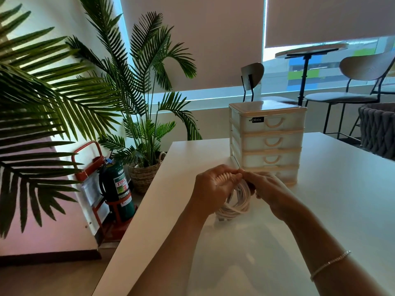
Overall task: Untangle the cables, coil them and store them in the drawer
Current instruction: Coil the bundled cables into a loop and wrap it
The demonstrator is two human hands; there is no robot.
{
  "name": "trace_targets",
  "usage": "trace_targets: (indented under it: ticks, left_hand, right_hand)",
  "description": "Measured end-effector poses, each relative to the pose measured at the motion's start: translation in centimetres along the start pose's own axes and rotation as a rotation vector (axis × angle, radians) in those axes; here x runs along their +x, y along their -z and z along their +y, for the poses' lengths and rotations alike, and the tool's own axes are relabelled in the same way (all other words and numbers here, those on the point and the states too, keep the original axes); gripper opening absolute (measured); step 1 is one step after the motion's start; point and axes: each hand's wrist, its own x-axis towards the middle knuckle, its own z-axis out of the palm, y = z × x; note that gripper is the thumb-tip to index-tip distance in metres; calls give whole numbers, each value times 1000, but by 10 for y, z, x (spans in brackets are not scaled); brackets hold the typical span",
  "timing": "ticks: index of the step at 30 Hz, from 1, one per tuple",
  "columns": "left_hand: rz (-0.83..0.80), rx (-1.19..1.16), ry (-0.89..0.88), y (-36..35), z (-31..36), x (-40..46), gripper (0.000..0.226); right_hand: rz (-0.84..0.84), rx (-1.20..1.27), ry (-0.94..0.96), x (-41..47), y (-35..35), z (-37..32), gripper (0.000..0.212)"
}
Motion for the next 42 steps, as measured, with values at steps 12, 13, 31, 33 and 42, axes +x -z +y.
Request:
trace_targets:
  ticks: [12,13,31,33,42]
  left_hand:
    - [115,-5,56,2,-7,1,11]
    - [109,-27,75,3,-7,2,10]
    - [-186,-416,322,-19,-8,3,7]
    - [-240,-421,313,-15,-5,1,9]
    - [-394,-364,441,-27,18,-17,10]
  right_hand:
    - [98,-49,84,3,-13,5,23]
    - [9,43,100,3,-16,5,26]
    - [294,71,177,15,-7,16,22]
    - [161,207,80,11,2,12,25]
    - [7,42,-247,-28,45,-2,23]
